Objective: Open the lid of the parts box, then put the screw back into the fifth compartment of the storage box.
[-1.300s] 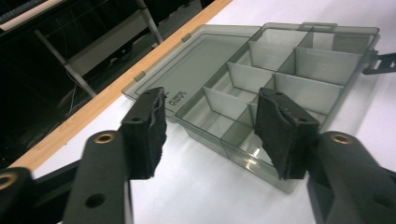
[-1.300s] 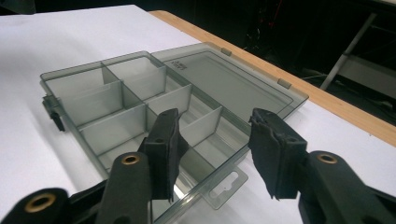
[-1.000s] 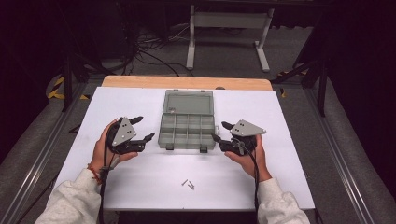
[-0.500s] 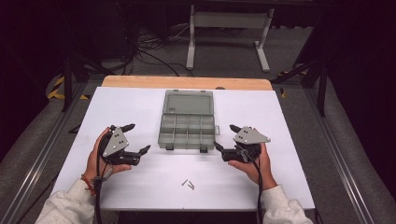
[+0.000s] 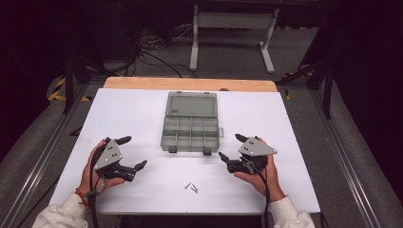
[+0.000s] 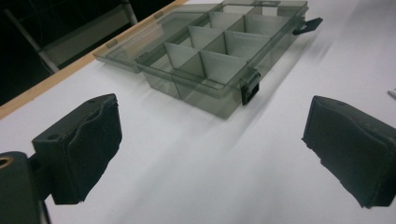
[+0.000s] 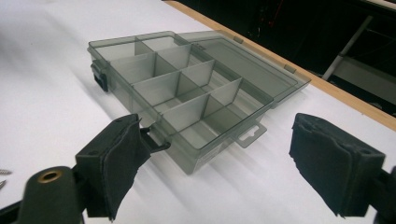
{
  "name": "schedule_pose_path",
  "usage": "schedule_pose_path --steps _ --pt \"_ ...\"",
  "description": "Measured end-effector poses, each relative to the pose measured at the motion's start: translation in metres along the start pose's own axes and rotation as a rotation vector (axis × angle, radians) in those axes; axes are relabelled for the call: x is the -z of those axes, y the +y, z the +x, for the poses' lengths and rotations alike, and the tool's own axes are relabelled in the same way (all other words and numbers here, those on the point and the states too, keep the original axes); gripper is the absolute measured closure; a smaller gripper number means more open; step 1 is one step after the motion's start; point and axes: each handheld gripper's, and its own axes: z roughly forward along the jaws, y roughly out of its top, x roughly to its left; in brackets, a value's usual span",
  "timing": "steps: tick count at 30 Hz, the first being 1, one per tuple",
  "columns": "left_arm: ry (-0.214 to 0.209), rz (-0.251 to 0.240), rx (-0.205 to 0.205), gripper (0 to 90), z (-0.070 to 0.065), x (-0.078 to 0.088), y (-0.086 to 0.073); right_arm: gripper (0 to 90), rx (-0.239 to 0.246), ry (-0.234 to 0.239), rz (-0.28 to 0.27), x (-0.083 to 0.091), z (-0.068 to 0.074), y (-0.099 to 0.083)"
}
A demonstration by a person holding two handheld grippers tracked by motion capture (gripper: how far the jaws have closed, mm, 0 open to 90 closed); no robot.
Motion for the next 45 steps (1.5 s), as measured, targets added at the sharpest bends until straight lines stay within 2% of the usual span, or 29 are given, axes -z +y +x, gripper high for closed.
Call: schedule_pose_path --steps 3,10,14,18,22,24,26,29,32,37,45 --pt "-0.008 -0.007 0.017 4.9 -0.001 0.005 -0.004 17.4 -0.005 0.009 0.002 0.004 0.002 -0.003" --pt "-0.028 0.003 0.023 4.9 -0.005 0.011 -0.013 17.4 -0.013 0.026 0.012 0.013 0.009 -0.009" --pt "-0.04 -0.007 0.032 2.7 -0.008 0.014 -0.016 17.4 -0.011 0.031 0.022 0.016 0.013 -0.013" --pt "-0.036 -0.015 0.051 2.3 -0.009 0.018 -0.018 17.4 -0.008 0.036 0.033 0.018 0.017 -0.016" --pt "-0.042 -0.007 0.056 2.5 -0.011 0.023 -0.022 18.3 -0.011 0.069 0.05 0.016 0.025 -0.02" --pt "-0.048 -0.004 0.06 2.6 -0.012 0.023 -0.024 24.1 -0.002 0.086 0.058 0.015 0.029 -0.022" --pt "-0.053 0.012 0.055 2.9 -0.014 0.022 -0.026 25.3 0.003 0.104 0.067 0.013 0.033 -0.022" --pt "-0.07 0.024 0.065 3.1 -0.018 0.019 -0.029 25.6 0.002 0.133 0.084 0.01 0.039 -0.025" --pt "-0.091 0.035 0.045 3.2 -0.023 0.018 -0.029 25.4 -0.002 0.161 0.102 0.006 0.046 -0.026" --pt "-0.1 0.034 0.057 3.2 -0.024 0.017 -0.03 24.7 0.0 0.213 0.114 0.002 0.059 -0.024" --pt "-0.11 0.037 0.04 3.3 -0.028 0.014 -0.027 27.1 0.007 0.263 0.137 -0.004 0.074 -0.021"
